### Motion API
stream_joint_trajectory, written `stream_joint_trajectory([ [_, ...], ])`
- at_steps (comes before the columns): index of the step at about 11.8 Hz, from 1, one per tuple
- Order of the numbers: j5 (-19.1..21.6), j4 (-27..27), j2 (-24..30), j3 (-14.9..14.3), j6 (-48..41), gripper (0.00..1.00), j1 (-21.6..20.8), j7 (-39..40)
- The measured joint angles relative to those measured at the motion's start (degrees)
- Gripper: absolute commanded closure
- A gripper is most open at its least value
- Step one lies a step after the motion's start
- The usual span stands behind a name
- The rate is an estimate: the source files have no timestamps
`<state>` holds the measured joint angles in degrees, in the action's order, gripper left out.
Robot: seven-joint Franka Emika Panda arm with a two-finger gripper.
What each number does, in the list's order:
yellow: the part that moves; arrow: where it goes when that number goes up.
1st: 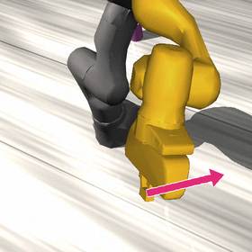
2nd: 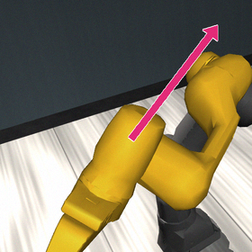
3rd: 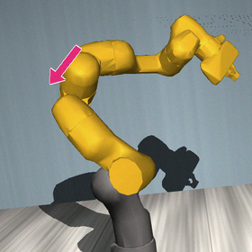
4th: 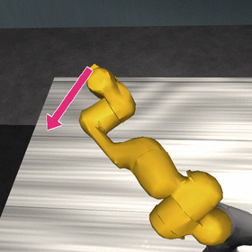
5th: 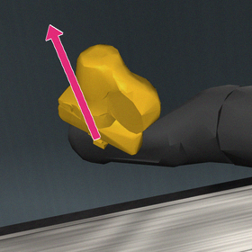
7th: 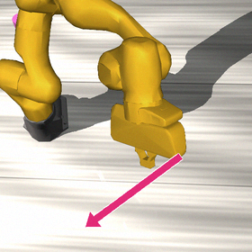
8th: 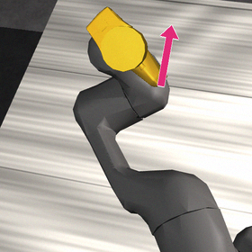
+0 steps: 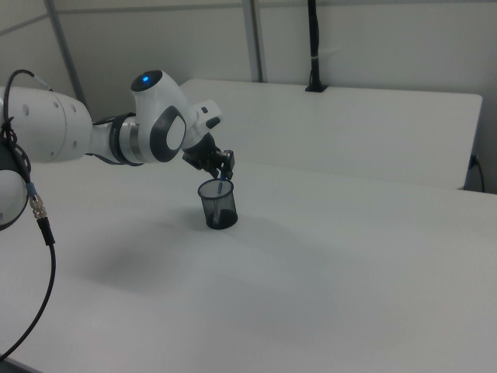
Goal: Remove the marker
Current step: 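Lower the gripper over the cup and close on the blue marker, then lift the blue marker straight up out of the cup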
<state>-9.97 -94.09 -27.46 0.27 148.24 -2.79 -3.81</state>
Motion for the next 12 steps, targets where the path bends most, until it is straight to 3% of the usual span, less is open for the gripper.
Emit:
stream_joint_trajectory([
  [7,0.0,1.0,0.8,-0.2,0.1,0.87,0.5,-0.1],
  [12,0.0,1.6,7.0,-0.1,0.1,0.87,0.2,-4.8],
])
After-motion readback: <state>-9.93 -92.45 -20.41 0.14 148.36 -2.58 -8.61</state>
